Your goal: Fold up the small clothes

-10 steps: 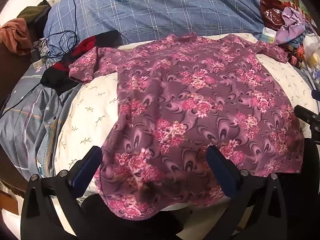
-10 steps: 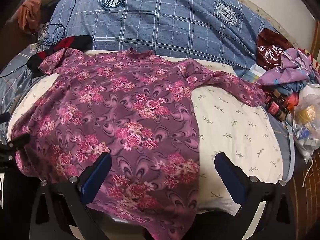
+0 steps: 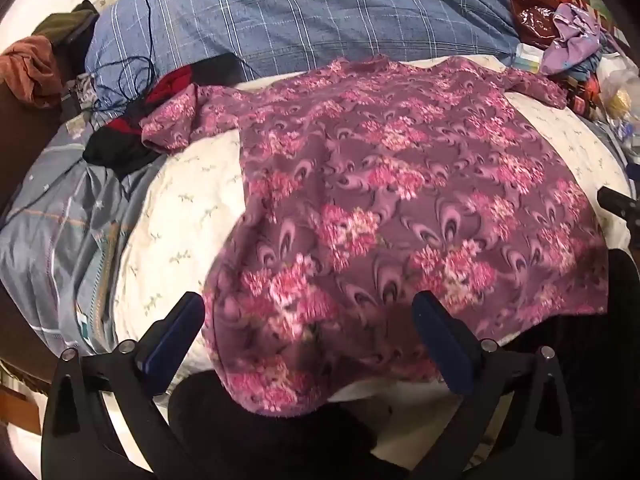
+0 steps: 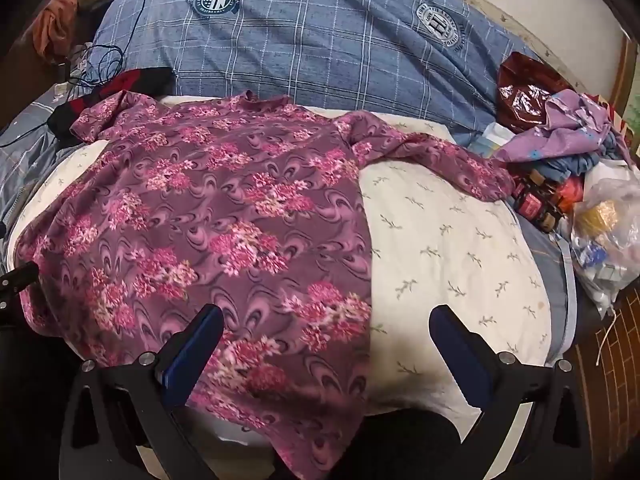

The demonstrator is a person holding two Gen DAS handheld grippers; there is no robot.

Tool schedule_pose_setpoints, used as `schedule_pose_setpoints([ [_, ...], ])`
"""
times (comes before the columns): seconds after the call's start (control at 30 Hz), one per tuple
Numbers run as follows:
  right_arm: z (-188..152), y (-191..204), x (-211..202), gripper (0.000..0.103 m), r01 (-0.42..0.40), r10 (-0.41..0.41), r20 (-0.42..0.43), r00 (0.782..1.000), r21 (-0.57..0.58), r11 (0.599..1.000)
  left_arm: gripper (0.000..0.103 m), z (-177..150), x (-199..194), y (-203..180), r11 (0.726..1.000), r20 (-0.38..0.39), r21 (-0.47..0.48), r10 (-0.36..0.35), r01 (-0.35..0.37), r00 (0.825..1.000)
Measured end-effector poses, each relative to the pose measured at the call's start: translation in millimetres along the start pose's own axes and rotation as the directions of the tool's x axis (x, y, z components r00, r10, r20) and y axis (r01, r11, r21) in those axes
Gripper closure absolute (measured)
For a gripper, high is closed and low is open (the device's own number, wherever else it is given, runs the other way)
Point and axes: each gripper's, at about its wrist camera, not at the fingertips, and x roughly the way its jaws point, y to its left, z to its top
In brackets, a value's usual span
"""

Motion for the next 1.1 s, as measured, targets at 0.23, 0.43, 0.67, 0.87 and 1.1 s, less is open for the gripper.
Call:
schedule_pose_setpoints([
  [0.23,-12.3,-6.9,-5.3,0.000,0.006,-0.006,-0.014,1.000,0.024,1.000,0.000,-18.4,-4.7,7.3,1.000,-0.010,-0.007,-0.006,0.006,1.000],
  [0.43,-18.9,-3.5,-13.9,0.000,0.004,-0.004,-0.004,1.000,0.024,1.000,0.000,-21.5,-9.0,14.8,0.998,-0.010,-0.053,-0.035,0.035,0.999],
  [0.67,-22.1,-4.3,-22.2,0.000,0.011,-0.012,0.007,1.000,0.016,1.000,0.000,-23.5,-13.4,10.8,0.997,-0.004,-0.054,-0.057,0.057,0.998],
  [0.87,-24.4,-9.5,-25.6,0.000,0.020,-0.020,0.010,1.000,0.030,0.999,0.000,-24.7,-16.6,4.5,0.997,0.000,-0.039,-0.069,0.069,0.998],
  [1.1,-25.4,-11.2,-26.9,0.000,0.024,-0.024,0.010,1.000,0.032,0.999,0.000,-22.8,-17.8,2.5,0.996,0.002,-0.039,-0.083,0.083,0.997],
])
